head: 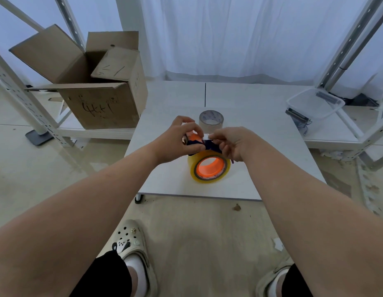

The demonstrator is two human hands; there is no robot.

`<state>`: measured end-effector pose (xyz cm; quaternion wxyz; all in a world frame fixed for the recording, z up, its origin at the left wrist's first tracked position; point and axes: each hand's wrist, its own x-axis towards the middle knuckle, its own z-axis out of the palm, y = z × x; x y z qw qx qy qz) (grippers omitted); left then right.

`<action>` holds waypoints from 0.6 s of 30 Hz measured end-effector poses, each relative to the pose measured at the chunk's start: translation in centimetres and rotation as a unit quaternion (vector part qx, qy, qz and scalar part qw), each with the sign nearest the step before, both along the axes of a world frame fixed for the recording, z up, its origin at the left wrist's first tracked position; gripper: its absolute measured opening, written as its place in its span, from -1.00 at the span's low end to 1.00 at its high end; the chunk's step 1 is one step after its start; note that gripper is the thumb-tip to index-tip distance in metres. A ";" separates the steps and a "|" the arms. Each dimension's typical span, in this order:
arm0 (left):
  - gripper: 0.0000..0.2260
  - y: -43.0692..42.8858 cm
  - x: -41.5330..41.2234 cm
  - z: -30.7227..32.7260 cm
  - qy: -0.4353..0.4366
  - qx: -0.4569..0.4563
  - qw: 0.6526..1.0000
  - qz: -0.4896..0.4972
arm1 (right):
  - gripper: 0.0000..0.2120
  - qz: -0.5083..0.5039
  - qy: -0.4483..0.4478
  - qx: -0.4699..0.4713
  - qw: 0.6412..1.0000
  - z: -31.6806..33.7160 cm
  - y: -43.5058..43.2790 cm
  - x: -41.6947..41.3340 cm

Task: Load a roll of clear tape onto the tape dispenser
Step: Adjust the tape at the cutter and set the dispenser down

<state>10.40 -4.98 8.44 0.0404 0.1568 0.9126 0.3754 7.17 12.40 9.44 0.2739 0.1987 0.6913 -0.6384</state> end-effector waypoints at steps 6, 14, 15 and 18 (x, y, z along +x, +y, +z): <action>-0.81 0.3 -0.7 0.5 -0.037 0.022 0.999 0.002 | -0.78 0.049 0.102 0.047 0.992 -1.1 1.1 -0.6; -0.82 1.3 -1.5 0.8 -0.054 0.032 0.998 -0.006 | -0.92 -0.001 0.023 -0.039 0.999 -1.7 2.6 -1.1; -0.83 1.4 -1.5 0.9 -0.053 0.030 0.998 -0.005 | -0.96 -0.030 0.017 -0.054 0.998 -1.8 2.7 -1.1; -0.83 1.0 -1.6 0.9 -0.055 0.027 0.998 0.007 | -0.95 -0.063 0.116 -0.010 0.991 -2.4 3.3 -0.8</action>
